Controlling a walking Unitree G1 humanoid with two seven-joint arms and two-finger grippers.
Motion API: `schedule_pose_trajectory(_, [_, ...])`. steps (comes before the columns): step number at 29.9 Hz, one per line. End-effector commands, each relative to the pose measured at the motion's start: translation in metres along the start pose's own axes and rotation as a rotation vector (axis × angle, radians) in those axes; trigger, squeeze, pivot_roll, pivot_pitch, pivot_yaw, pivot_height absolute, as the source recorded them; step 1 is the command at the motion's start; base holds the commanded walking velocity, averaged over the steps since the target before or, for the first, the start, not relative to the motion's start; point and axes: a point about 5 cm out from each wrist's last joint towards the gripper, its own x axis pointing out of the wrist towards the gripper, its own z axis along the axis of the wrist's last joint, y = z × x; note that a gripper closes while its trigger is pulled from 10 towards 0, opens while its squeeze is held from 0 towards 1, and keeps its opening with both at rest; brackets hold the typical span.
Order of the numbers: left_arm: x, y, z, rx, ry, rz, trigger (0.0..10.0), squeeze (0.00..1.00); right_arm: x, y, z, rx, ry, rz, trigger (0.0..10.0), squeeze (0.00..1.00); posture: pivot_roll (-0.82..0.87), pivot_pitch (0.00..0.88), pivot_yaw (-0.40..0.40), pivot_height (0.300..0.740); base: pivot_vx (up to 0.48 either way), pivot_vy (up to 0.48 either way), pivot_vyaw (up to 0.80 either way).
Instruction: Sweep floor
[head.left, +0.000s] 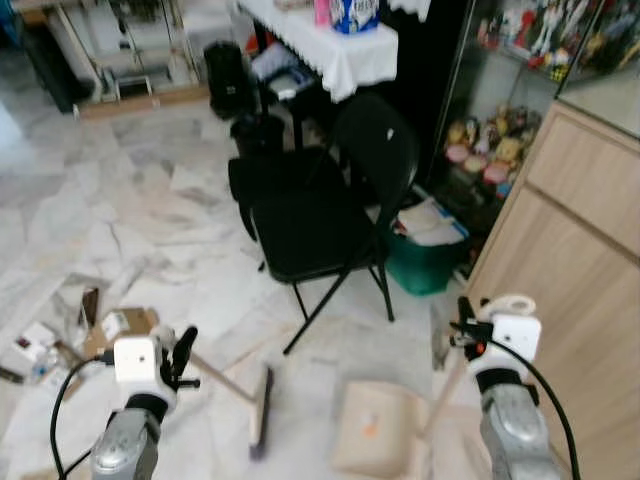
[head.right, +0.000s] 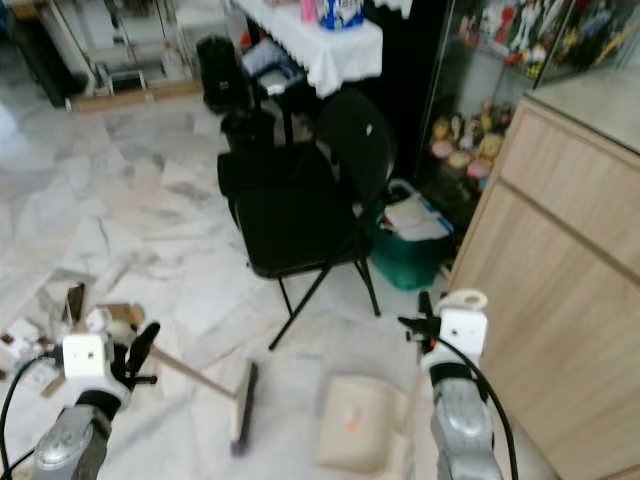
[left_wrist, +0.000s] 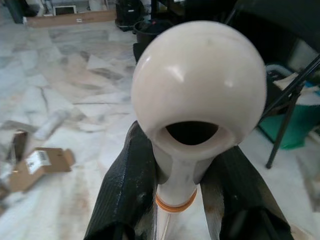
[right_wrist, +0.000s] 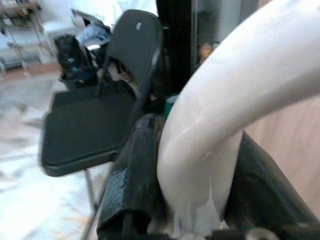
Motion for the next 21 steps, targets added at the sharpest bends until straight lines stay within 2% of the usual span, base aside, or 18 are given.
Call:
schedule_pose_trajectory(1, [0.0, -0.001, 0.006, -0.006, -0.033, -0.003, 10.0, 0.0, -0.002, -0.006, 0.004, -0.003, -0.021, -0.015, 10.0, 0.0, -0.05, 0.022, 0.07, 0.74, 0.0, 0.322, 0.0])
schedule_pose_trajectory(5, [0.0, -0.001, 0.007, -0.014, -0.04, 0.008, 10.0, 0.0, 0.0, -0.002, 0.013, 0.016, -0.052, -0.009, 10.0, 0.0, -0.05, 0.037, 0.074, 0.74, 0.0, 0.309, 0.0])
schedule_pose_trajectory(12, [0.001, 0.001, 0.008, -0.011, -0.045, 0.032, 10.0, 0.0, 0.002, 0.002, 0.016, 0.027, -0.063, 0.0, 10.0, 0.0, -0.04, 0.041, 0.073, 0.74, 0.0, 0.312, 0.0])
schedule_pose_trajectory(16, [0.0, 0.002, 0.008, -0.01, -0.049, 0.045, 10.0, 0.0, 0.003, 0.004, 0.016, 0.025, -0.058, 0.007, 10.0, 0.0, -0.04, 0.04, 0.063, 0.74, 0.0, 0.337, 0.8])
schedule_pose_trajectory(21, [-0.001, 0.004, 0.006, -0.023, -0.059, 0.093, 10.0, 0.0, 0.009, 0.004, 0.023, 0.03, -0.066, 0.027, 10.0, 0.0, -0.04, 0.039, 0.02, 0.74, 0.0, 0.336, 0.0])
